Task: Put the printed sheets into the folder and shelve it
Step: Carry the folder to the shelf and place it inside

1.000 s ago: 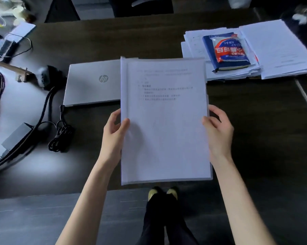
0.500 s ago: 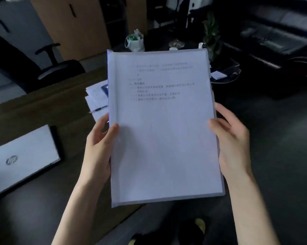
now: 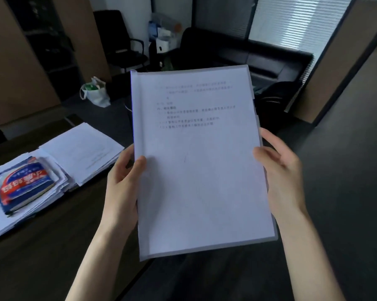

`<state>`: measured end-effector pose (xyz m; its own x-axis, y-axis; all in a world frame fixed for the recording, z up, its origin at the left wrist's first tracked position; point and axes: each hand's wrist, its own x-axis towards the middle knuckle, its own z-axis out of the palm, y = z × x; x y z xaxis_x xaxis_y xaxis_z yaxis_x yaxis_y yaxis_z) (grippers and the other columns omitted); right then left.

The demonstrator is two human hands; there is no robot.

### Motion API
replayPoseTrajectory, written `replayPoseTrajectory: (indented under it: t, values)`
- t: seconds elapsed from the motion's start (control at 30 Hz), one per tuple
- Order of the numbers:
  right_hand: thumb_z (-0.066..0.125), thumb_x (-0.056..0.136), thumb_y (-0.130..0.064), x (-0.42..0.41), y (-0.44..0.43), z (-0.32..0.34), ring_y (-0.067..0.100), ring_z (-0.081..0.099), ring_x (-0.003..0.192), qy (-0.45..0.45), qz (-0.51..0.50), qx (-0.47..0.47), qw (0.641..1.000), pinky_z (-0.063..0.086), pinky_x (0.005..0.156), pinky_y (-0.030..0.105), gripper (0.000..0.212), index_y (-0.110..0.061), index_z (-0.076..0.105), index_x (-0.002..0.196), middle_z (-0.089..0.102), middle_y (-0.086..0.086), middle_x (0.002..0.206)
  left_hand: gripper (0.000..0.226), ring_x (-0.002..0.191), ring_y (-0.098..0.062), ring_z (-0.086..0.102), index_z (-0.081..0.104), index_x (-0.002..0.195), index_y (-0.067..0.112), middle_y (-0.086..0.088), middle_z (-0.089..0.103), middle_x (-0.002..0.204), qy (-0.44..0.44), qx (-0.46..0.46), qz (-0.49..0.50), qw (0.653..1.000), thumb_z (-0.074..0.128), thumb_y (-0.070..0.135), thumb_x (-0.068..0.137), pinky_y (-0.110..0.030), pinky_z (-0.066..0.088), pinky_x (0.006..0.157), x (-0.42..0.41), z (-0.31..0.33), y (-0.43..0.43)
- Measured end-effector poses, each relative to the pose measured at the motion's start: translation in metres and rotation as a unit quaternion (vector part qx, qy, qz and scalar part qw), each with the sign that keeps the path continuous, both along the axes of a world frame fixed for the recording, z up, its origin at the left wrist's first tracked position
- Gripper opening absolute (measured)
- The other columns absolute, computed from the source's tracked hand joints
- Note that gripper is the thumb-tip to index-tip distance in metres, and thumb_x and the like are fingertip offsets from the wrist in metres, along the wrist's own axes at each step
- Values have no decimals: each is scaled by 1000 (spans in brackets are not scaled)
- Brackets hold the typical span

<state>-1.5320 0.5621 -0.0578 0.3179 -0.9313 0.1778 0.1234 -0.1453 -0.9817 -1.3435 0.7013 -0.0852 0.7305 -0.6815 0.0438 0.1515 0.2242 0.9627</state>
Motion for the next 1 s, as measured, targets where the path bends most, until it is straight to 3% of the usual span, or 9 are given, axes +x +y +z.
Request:
replayPoseTrajectory:
  t: [0.23,0.47,0.73,0.83,1.0]
  values:
    - [56,85,-4,3,-124,-7,19,70,93,-17,-15,6,1000,56,81,31,41,-39,69,101,76,-5,86,24,75,-7,68,66,102,35,9,73,91,-23,-4,-14,1000,49,21,91,-23,54,58,9,-8,-129]
    - [56,85,-3,70,-276,8,14,70,89,-24,22,-23,999,55,84,35,41,-37,69,104,77,-5,86,26,72,-6,68,65,107,31,9,75,86,-29,-42,32,998,50,18,91,-20,53,56,69,-3,-270]
    - [59,83,-10,190,-410,14,18,70,94,-16,121,-14,992,54,83,36,38,-37,67,108,76,-1,93,27,76,-5,68,64,107,33,9,74,92,-34,-39,129,990,49,19,91,-19,52,58,159,3,-369]
    - [59,83,-9,255,-444,7,18,71,92,-14,168,1,986,54,79,32,38,-33,67,111,77,0,91,27,73,-4,68,65,106,33,10,75,88,-24,-29,178,983,51,20,88,-19,52,57,202,-1,-386]
    - [60,83,-5,379,-490,-8,19,69,90,-26,229,31,973,54,86,35,37,-29,68,110,76,2,86,28,77,-5,67,66,105,36,11,75,91,-30,-12,260,965,49,18,91,-21,54,62,290,-10,-414]
